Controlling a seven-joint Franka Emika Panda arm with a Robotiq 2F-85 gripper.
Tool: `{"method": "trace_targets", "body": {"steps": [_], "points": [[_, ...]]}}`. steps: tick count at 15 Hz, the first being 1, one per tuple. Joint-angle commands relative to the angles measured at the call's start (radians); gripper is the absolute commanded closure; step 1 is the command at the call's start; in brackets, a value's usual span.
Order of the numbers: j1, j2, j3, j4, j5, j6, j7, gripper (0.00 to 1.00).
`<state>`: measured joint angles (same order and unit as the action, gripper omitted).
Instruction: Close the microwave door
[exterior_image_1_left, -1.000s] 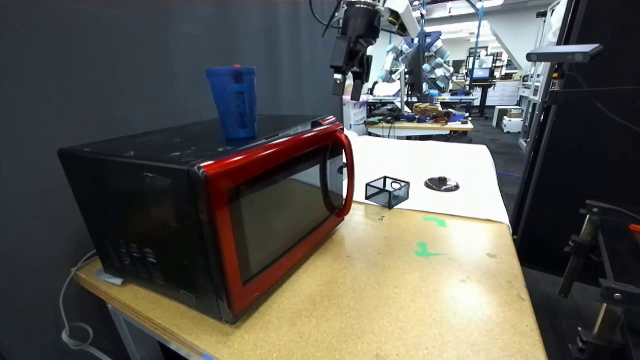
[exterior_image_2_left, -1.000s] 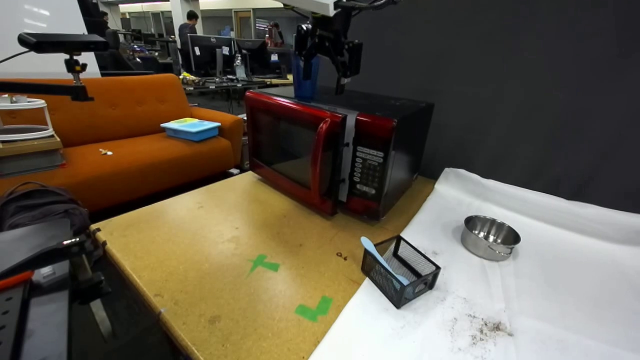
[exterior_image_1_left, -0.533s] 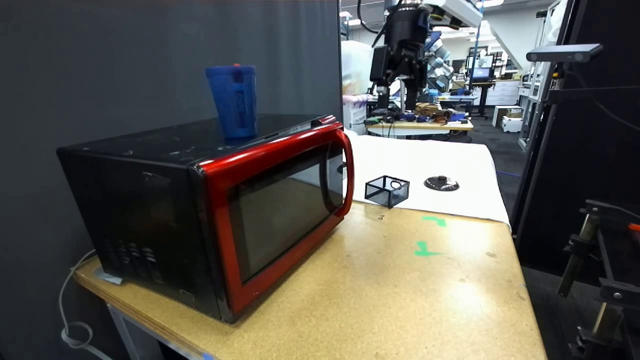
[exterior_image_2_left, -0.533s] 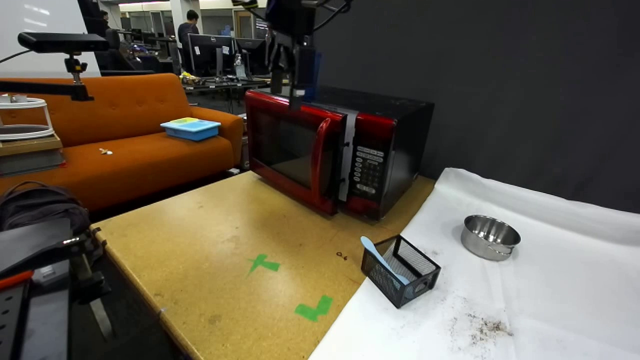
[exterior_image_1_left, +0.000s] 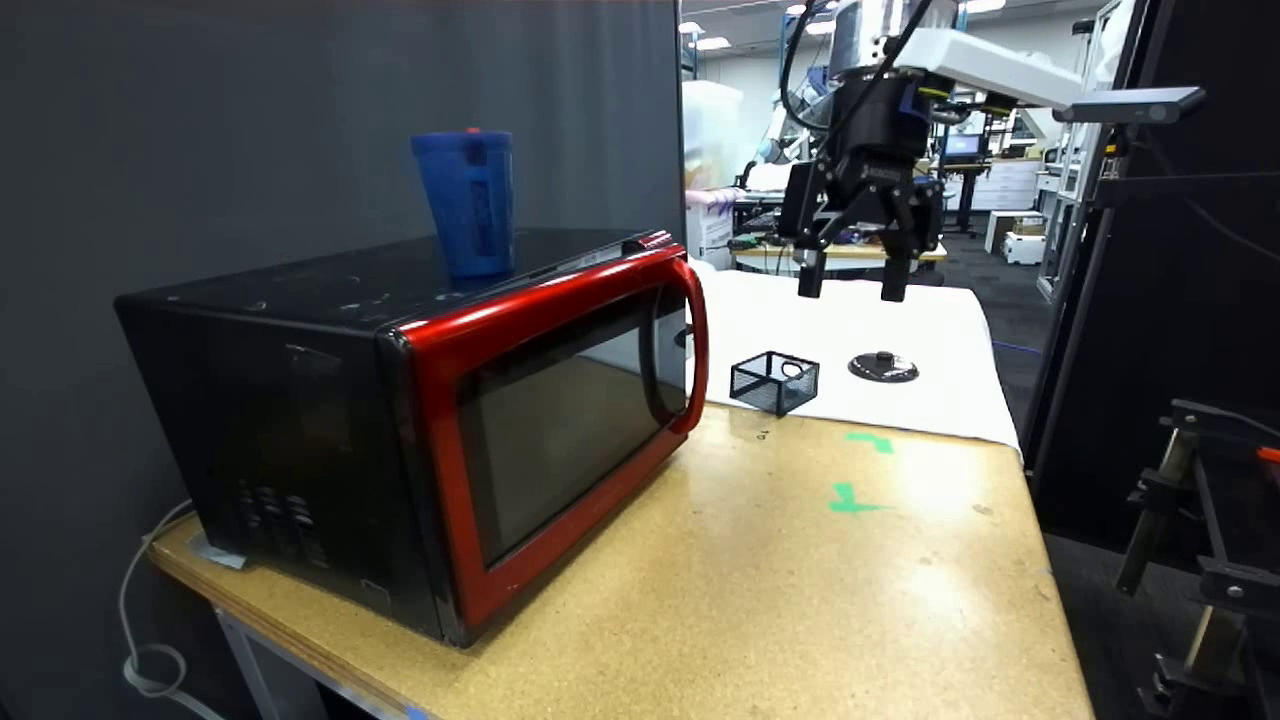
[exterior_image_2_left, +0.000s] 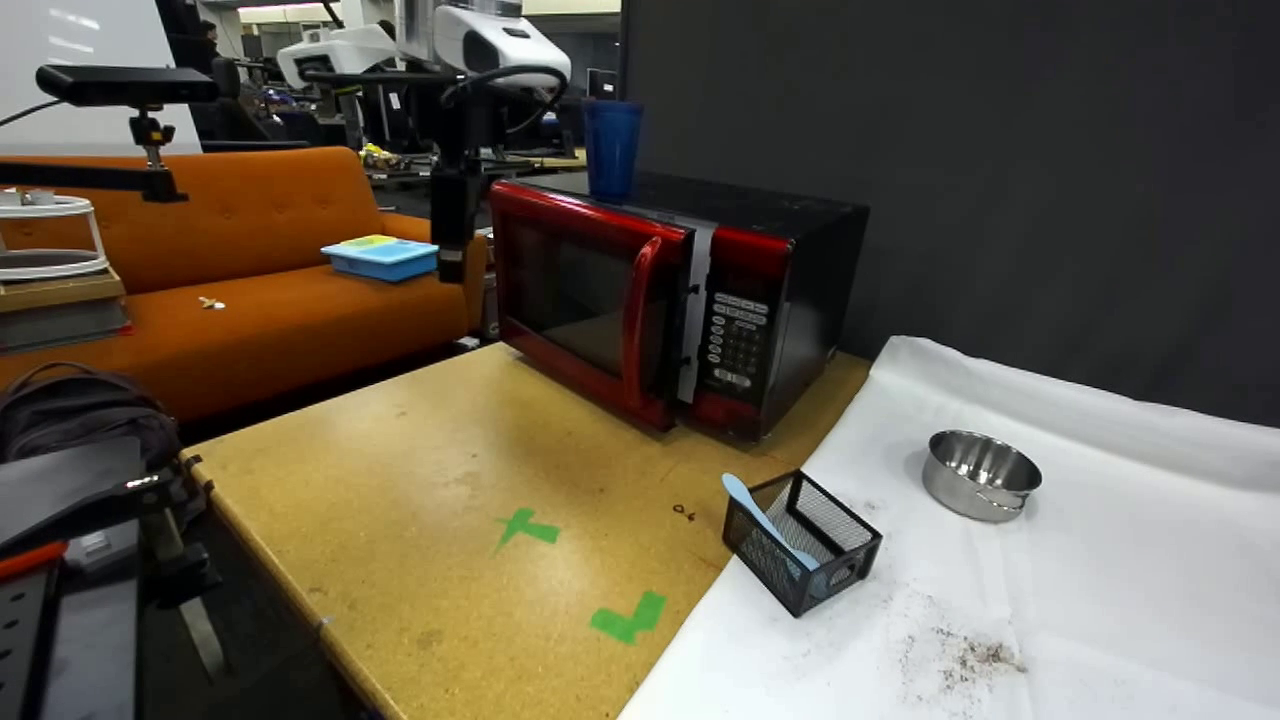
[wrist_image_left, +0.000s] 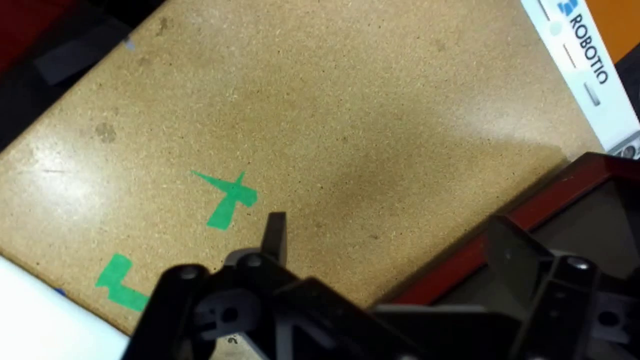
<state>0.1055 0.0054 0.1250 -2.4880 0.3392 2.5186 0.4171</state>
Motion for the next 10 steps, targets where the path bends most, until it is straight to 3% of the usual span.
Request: {"method": "trace_targets", "body": {"steps": [1,4,6,10], "points": [[0.01,-0.007,0.002,-0.057,0.092,0.125,0.106,0.0],[0.03,0.004,0.019,-0.076,0.09,0.24,0.074,0.0],[0.042,0.027,0.026,-0.064,0.01,0.283,0.038,0.0],[0.04,0.056,0.011,-0.024,-0.185,0.238,-0.041,0.0]]}}
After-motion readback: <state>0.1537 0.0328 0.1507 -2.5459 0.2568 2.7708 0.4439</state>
